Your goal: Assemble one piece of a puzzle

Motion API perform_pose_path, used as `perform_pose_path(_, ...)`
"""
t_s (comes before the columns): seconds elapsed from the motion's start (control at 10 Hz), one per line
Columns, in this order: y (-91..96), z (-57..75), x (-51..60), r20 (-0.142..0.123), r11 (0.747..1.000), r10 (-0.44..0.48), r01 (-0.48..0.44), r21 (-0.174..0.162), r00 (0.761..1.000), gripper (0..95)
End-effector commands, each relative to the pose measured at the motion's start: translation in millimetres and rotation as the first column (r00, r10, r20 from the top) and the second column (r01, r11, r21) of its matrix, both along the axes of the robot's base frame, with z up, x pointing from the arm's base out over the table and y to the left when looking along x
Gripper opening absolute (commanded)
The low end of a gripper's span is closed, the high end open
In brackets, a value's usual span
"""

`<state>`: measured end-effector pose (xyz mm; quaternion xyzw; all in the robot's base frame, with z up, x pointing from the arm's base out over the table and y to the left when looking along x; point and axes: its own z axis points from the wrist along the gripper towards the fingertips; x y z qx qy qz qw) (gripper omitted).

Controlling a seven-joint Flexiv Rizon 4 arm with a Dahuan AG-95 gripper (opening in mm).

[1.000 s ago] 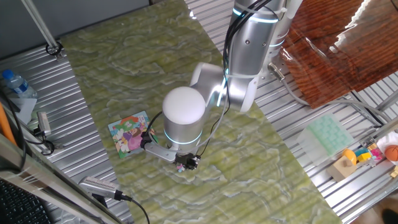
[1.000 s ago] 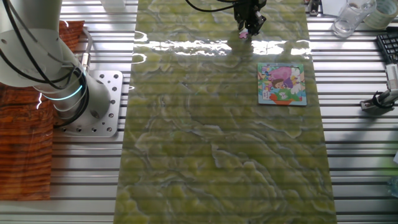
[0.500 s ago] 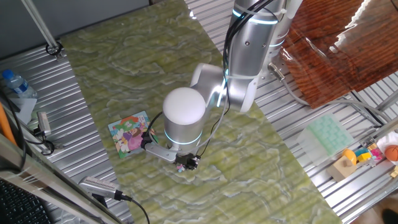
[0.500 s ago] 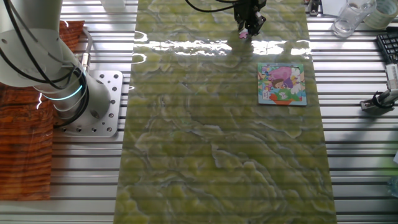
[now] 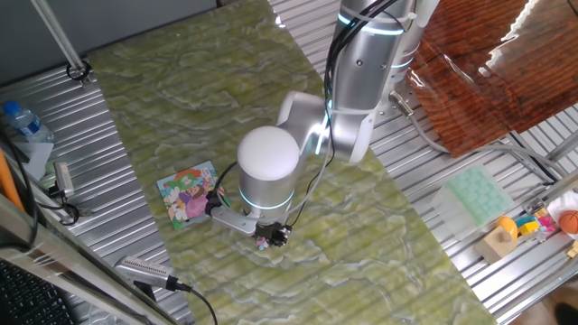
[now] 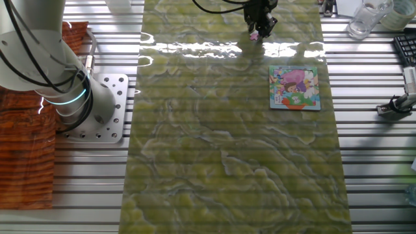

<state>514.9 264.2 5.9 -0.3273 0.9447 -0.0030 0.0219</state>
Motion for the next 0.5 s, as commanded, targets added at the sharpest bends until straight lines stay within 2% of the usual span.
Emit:
perform_pose_path(0.1, -0.7, -0.6, 0.5, 0.001, 1.0, 0.0, 0.0, -0.002, 1.0, 19.0)
perform_pose_path(0.4, -0.8, -0.4, 0.4, 0.002, 1.0, 0.0, 0.0, -0.006, 1.0, 19.0)
perform_pose_path(0.5, -0.9, -0.2, 0.4, 0.006, 1.0, 0.0, 0.001, -0.005, 1.0, 0.0)
